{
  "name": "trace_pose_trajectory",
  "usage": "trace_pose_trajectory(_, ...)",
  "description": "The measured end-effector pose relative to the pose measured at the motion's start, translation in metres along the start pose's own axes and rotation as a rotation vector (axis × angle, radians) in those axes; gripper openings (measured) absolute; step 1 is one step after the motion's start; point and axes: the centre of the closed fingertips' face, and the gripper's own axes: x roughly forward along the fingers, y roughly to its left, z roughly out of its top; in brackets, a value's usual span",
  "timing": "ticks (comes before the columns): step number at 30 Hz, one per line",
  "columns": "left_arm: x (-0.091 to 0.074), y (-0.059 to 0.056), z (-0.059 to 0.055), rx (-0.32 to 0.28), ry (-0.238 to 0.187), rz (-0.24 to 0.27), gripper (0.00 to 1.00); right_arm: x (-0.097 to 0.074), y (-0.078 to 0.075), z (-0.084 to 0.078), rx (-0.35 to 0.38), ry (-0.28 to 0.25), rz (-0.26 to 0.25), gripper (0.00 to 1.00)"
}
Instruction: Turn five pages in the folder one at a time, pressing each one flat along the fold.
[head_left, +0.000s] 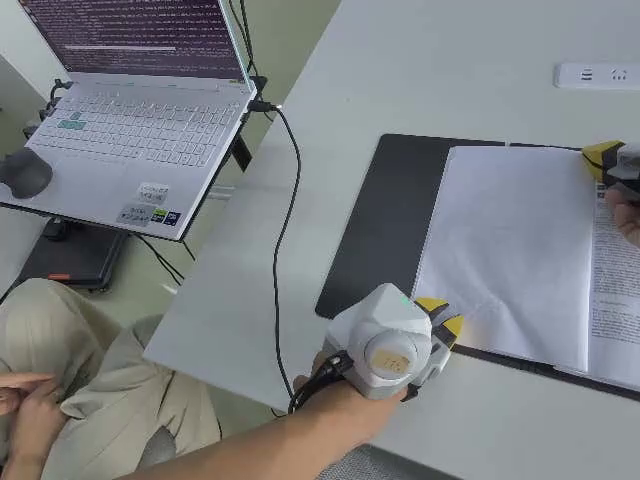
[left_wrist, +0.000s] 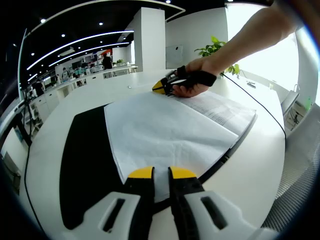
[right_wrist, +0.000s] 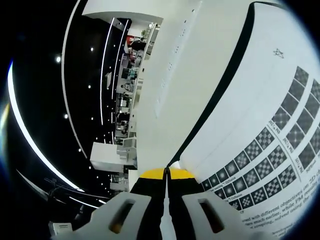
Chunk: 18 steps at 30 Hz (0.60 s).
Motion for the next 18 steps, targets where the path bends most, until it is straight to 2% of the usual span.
trace_pose_trajectory(4, 0.0, 0.0, 0.0, 0.001, 0.001, -0.001, 0.09, -0.007, -0.002, -0.009, -0.008, 0.053, -0.002, 0.0)
trace_pose_trajectory(7, 0.0, 0.0, 0.0, 0.0, 0.001, -0.001, 0.09, -0.014, -0.004, -0.019, -0.02, 0.122, 0.006, 0.0)
trace_pose_trajectory(9, 0.0, 0.0, 0.0, 0.002, -0.001, -0.002, 0.09, -0.019, -0.006, -0.023, -0.029, 0.14, 0.005, 0.0)
trace_pose_trajectory(11, 0.0, 0.0, 0.0, 0.005, 0.0, -0.003, 0.1, -0.026, -0.008, -0.032, -0.034, 0.197, 0.012, 0.0)
trace_pose_trajectory(12, 0.001, 0.0, 0.0, 0.005, -0.001, -0.003, 0.09, -0.028, -0.008, -0.034, -0.036, 0.196, 0.014, 0.0)
trace_pose_trajectory(18, 0.001, 0.001, -0.001, 0.003, -0.003, -0.003, 0.1, -0.051, -0.01, -0.056, -0.027, 0.273, 0.029, 0.0)
